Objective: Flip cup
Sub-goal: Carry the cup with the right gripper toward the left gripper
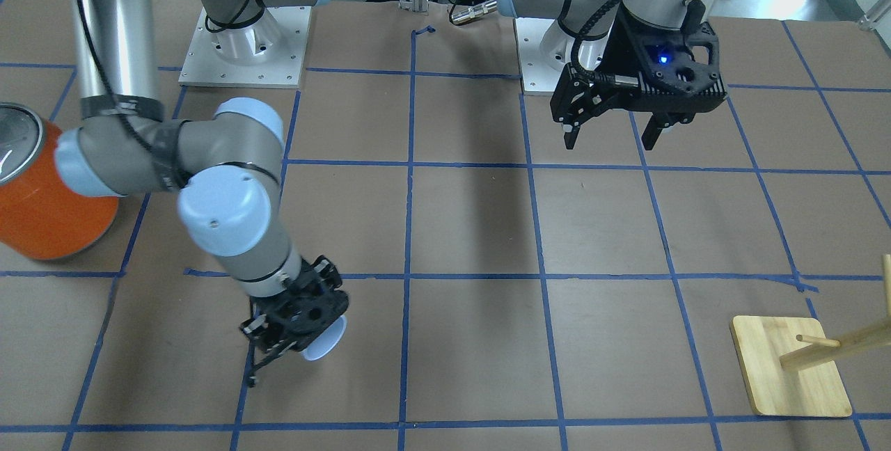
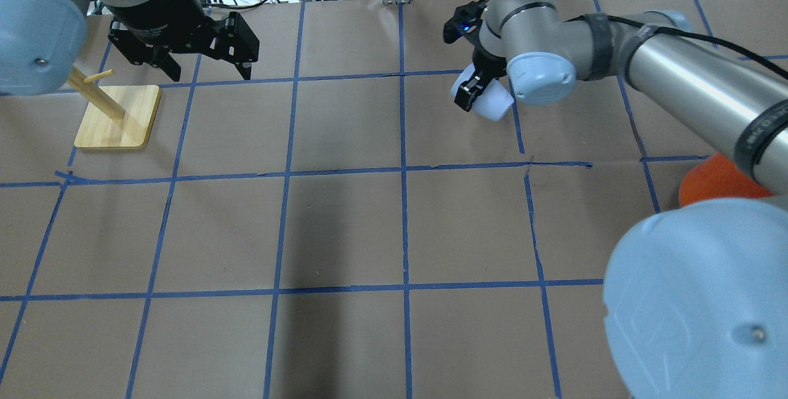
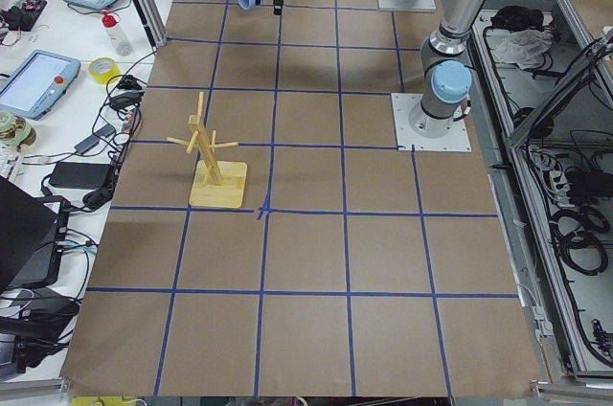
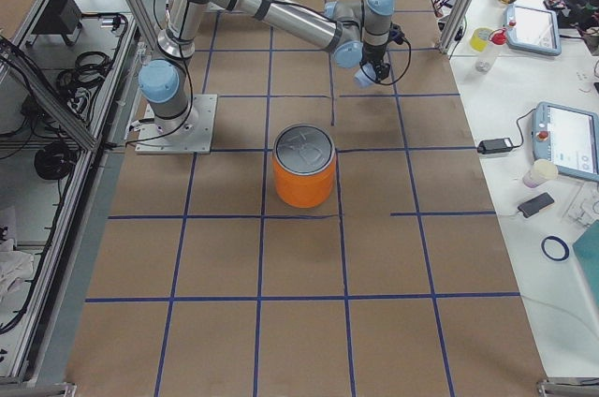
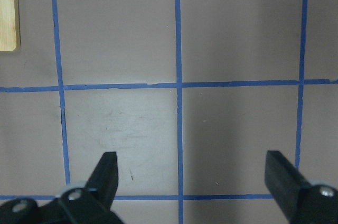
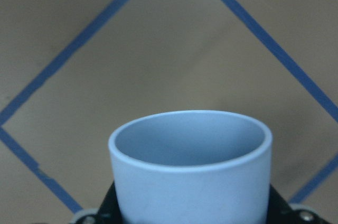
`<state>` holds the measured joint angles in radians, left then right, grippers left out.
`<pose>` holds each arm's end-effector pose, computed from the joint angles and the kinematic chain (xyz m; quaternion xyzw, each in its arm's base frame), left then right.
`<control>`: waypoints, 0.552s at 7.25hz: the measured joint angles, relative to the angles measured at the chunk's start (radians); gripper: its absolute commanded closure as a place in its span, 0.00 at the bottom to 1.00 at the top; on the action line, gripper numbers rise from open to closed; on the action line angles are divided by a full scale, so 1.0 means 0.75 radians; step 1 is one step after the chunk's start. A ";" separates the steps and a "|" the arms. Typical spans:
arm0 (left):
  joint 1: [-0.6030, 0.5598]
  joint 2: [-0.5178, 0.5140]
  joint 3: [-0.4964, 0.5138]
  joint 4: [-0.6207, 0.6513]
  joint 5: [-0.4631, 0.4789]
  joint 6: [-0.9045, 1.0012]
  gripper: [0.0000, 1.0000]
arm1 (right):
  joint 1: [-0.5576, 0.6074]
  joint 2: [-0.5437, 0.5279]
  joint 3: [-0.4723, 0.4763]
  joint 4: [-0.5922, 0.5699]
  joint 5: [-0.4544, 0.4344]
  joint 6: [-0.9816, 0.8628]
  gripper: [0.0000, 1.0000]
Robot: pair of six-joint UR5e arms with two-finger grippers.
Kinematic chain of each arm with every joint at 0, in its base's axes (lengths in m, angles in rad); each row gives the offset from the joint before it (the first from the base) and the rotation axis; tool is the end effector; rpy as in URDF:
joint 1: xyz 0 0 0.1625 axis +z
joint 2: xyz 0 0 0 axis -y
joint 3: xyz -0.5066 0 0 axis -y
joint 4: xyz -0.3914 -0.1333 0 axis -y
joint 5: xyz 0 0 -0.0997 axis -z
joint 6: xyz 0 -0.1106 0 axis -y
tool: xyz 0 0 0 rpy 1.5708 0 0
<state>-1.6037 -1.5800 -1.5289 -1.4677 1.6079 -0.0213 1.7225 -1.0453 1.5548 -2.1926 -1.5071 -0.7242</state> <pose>-0.1459 -0.5051 0.5859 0.0045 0.9975 -0.0683 0.0167 0.2456 -0.6779 0.3113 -0.4248 0.9030 -0.0628 0.0147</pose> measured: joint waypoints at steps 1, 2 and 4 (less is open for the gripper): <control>0.005 0.011 0.000 -0.007 0.003 0.011 0.00 | 0.099 0.019 0.000 -0.023 -0.008 -0.107 0.37; 0.011 0.020 0.000 -0.018 0.005 0.018 0.00 | 0.188 0.050 -0.001 -0.066 -0.013 -0.229 0.39; 0.024 0.031 0.001 -0.046 0.005 0.030 0.00 | 0.300 0.085 0.000 -0.113 -0.012 -0.521 0.39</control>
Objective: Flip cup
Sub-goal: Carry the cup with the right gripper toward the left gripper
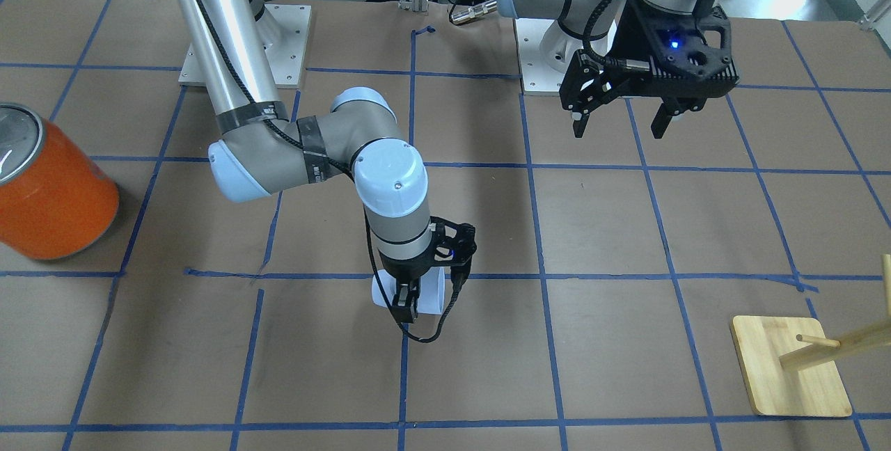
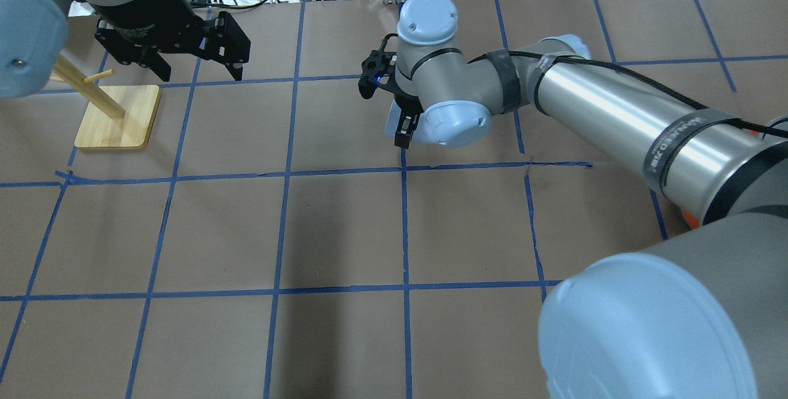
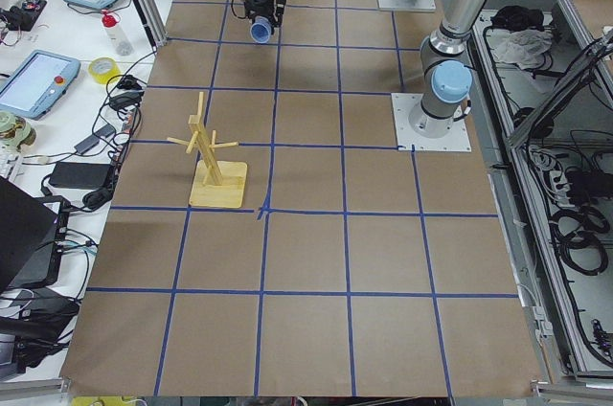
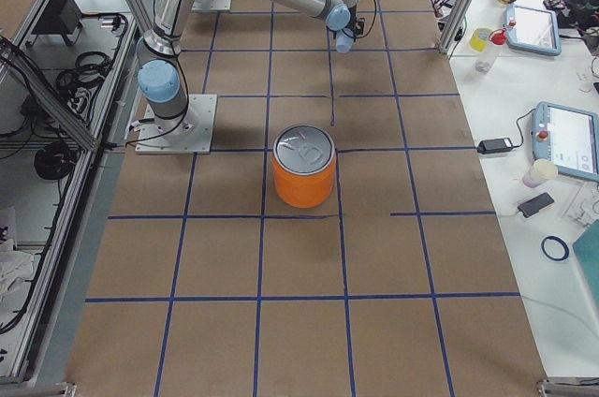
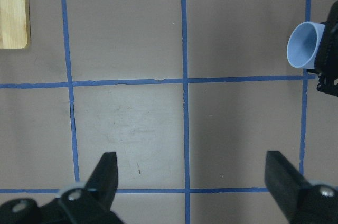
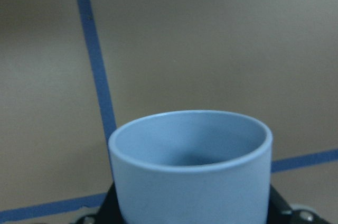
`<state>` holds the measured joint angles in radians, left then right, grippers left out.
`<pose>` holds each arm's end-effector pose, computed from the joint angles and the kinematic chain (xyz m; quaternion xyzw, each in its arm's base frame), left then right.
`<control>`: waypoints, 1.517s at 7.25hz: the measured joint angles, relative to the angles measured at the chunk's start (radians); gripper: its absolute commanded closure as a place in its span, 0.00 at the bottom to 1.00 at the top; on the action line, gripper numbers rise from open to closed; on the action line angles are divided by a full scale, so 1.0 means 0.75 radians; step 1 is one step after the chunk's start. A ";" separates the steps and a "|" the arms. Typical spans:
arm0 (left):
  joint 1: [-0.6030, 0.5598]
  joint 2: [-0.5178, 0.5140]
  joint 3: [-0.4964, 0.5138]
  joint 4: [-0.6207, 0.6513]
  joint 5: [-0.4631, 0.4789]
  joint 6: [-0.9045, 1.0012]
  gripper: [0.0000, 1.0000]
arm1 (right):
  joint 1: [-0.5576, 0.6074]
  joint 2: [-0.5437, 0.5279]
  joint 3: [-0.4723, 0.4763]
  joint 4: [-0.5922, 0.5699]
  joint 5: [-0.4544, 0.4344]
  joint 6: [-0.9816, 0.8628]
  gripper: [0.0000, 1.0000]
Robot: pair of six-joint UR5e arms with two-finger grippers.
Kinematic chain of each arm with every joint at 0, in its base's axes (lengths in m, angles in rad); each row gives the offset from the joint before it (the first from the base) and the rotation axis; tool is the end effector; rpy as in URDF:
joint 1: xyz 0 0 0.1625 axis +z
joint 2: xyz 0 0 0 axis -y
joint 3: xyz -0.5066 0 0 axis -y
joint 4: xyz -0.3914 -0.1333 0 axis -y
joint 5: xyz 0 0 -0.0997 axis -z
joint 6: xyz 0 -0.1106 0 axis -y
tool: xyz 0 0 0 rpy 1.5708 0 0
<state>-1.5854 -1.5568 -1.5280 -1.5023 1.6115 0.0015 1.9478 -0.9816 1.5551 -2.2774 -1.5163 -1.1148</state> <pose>-0.1360 -0.4945 0.5941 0.0068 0.9978 -0.0627 0.0199 0.3960 -0.6216 0.2751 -0.6782 0.7313 -0.0718 0.0014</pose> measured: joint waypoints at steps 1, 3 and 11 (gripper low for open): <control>0.014 0.006 0.000 -0.015 -0.003 0.030 0.00 | 0.022 0.003 0.000 0.000 0.006 -0.133 0.39; 0.042 0.012 -0.001 -0.034 -0.014 0.095 0.00 | 0.037 0.026 0.000 -0.007 0.011 -0.214 0.38; 0.082 0.024 0.000 -0.153 -0.124 0.150 0.00 | 0.067 0.061 -0.020 -0.009 0.015 -0.153 0.00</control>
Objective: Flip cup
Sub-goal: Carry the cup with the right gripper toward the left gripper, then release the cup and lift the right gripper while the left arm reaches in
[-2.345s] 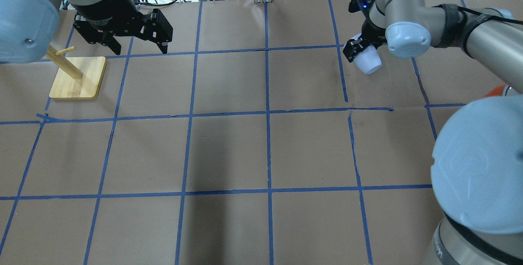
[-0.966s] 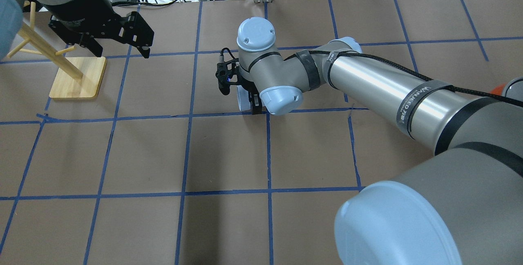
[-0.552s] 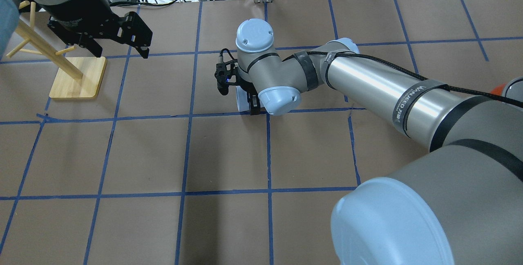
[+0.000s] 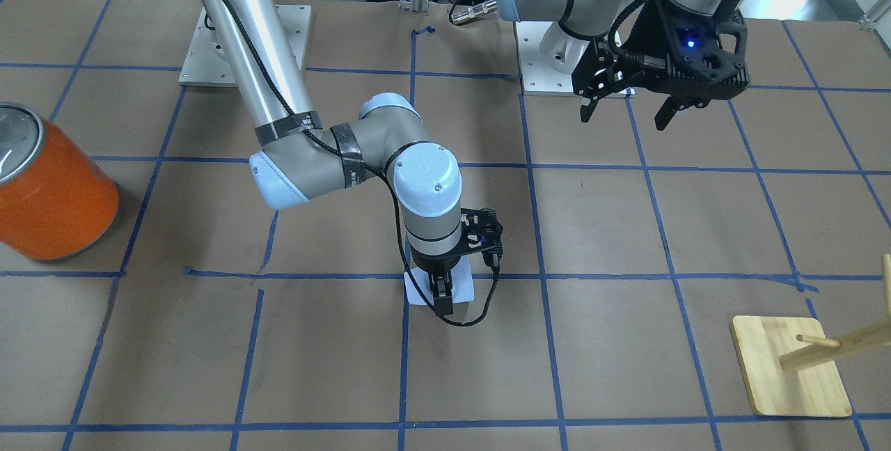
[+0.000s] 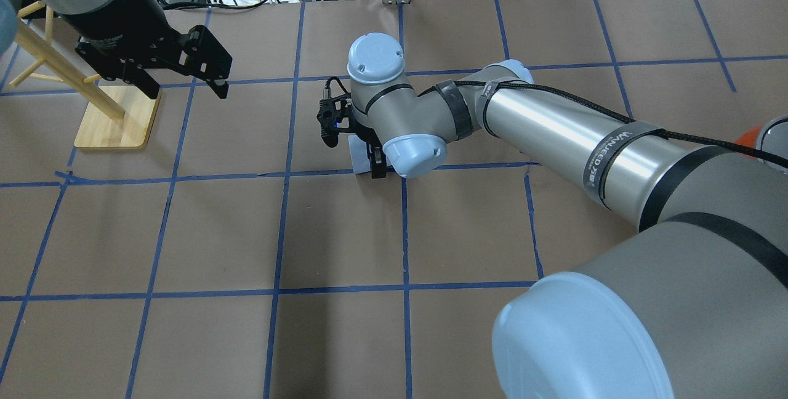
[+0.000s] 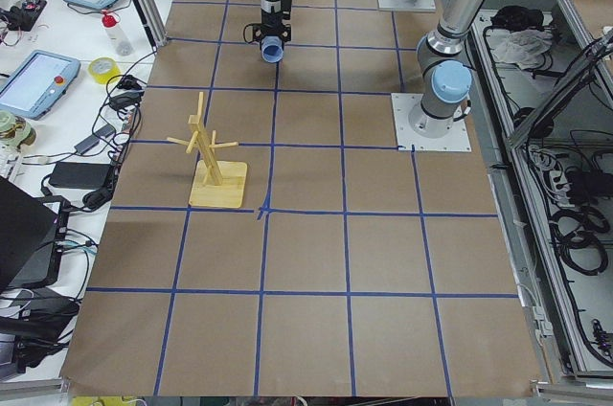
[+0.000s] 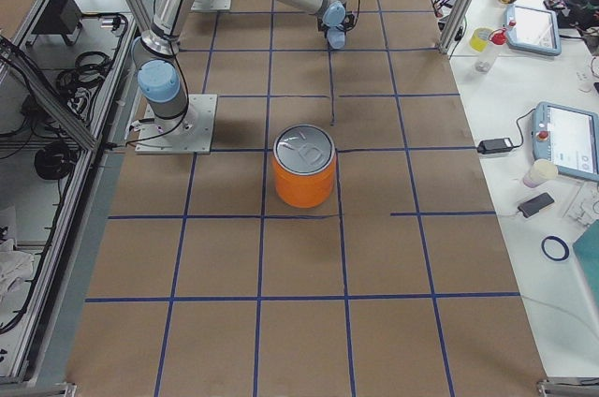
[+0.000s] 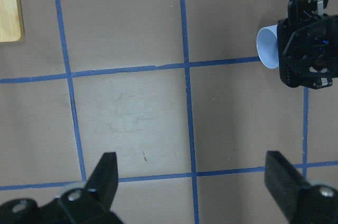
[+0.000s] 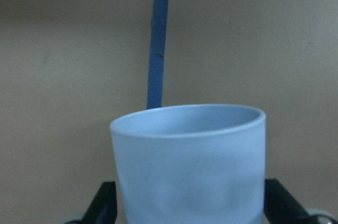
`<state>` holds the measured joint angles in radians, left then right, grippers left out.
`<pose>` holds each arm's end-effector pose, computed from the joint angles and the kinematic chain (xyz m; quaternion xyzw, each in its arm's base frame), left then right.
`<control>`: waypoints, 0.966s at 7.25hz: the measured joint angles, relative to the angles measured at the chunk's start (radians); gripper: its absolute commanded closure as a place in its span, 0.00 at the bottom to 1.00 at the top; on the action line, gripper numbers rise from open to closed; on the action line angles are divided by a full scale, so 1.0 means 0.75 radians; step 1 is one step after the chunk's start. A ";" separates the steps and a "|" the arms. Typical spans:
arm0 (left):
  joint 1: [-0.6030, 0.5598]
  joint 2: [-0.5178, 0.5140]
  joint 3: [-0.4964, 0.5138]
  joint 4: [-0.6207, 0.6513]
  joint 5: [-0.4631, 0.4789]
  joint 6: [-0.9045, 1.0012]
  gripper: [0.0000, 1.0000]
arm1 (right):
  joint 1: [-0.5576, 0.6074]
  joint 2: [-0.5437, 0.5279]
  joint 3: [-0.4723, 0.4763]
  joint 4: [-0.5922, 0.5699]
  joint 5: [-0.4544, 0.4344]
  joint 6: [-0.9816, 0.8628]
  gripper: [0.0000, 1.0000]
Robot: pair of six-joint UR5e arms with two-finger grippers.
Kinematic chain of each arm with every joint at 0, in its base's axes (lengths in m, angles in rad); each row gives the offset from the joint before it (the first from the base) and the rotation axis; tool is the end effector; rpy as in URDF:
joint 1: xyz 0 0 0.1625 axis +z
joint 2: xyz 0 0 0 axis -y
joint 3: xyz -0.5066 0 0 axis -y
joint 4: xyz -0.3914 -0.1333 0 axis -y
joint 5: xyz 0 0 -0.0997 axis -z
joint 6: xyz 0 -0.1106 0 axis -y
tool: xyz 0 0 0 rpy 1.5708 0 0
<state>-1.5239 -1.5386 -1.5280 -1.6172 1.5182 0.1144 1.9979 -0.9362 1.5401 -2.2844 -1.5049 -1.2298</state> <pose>-0.1166 -0.4828 0.5906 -0.0341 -0.9990 0.0164 0.0251 0.4319 -0.6096 0.2494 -0.7366 0.6733 -0.0633 0.0089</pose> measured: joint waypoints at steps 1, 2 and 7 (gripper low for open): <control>0.004 0.011 0.003 -0.036 -0.041 0.009 0.00 | 0.000 -0.014 0.000 0.009 0.000 0.003 0.00; 0.011 0.020 0.004 -0.055 -0.074 0.013 0.00 | -0.001 -0.049 0.004 0.042 0.000 0.006 0.00; 0.192 -0.054 -0.139 0.051 -0.325 0.140 0.00 | -0.101 -0.508 0.024 0.582 -0.019 0.068 0.00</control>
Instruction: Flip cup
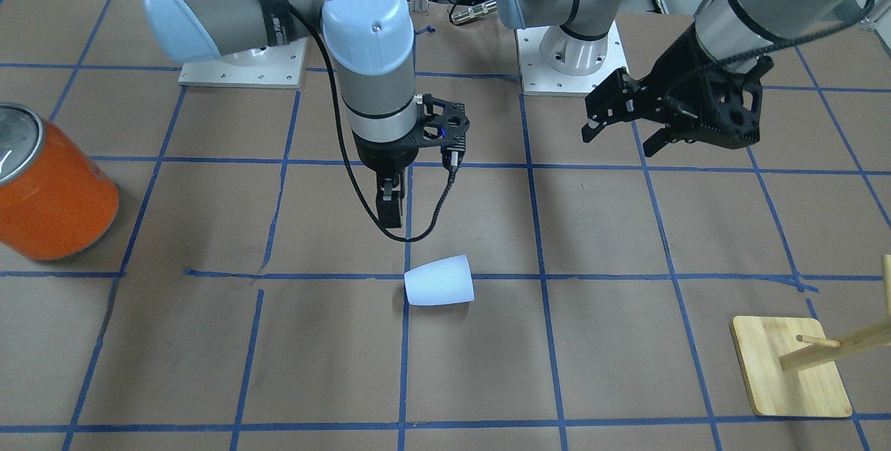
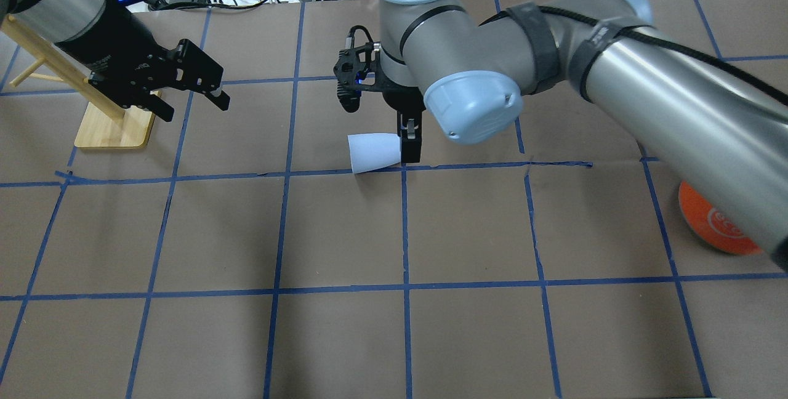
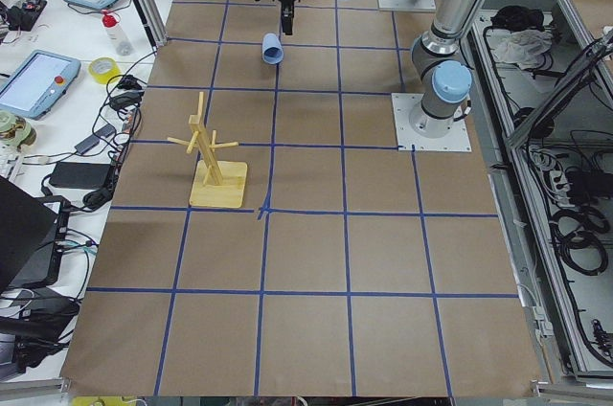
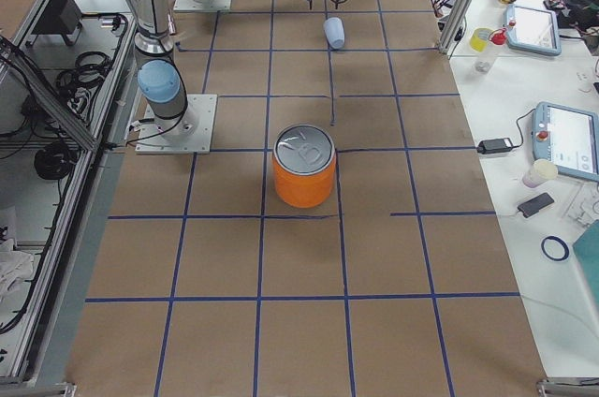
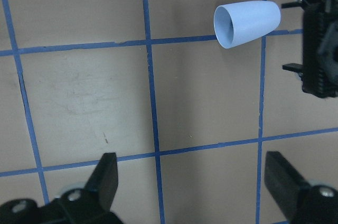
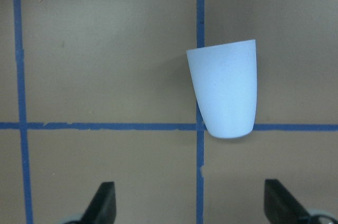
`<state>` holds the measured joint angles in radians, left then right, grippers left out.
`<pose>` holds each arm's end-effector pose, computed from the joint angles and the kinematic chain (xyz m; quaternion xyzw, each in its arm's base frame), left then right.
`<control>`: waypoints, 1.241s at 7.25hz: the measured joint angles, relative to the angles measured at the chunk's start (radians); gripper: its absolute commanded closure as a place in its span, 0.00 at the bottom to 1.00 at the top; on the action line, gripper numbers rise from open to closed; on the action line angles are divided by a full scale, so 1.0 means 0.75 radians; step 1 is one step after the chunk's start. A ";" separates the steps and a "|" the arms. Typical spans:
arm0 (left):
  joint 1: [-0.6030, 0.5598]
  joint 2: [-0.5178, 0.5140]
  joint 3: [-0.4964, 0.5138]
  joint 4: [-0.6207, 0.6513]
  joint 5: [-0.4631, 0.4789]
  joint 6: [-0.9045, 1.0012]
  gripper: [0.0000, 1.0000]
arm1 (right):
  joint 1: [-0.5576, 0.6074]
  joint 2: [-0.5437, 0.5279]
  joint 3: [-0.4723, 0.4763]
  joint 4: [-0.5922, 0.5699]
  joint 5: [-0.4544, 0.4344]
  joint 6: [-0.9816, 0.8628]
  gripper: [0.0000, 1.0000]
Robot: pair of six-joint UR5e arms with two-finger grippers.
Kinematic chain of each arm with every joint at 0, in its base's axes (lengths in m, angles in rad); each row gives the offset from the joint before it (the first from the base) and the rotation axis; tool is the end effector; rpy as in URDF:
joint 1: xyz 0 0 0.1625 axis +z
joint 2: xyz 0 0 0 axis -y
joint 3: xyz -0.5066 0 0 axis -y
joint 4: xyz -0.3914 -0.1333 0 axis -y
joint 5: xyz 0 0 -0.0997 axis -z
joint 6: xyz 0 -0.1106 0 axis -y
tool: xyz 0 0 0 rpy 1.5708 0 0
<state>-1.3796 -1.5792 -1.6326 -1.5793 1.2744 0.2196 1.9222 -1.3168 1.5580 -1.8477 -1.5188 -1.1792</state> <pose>-0.0703 -0.5084 0.5283 -0.0082 -0.9883 -0.0080 0.1524 0.3408 -0.5257 0.4525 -0.6927 0.7205 -0.0268 0.0166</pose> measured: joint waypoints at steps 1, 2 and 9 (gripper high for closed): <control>0.009 -0.050 -0.072 0.120 -0.119 0.001 0.00 | -0.059 -0.085 0.000 0.093 -0.001 0.024 0.00; 0.012 -0.112 -0.157 0.262 -0.264 -0.004 0.00 | -0.127 -0.175 0.001 0.186 -0.002 0.052 0.00; -0.131 -0.579 -0.301 1.026 -0.719 -0.256 0.11 | -0.396 -0.423 0.047 0.396 -0.090 0.684 0.00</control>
<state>-1.4780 -2.0138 -1.8585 -0.8097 0.7351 0.0277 1.6252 -1.6337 1.5932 -1.5506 -1.5862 -0.6664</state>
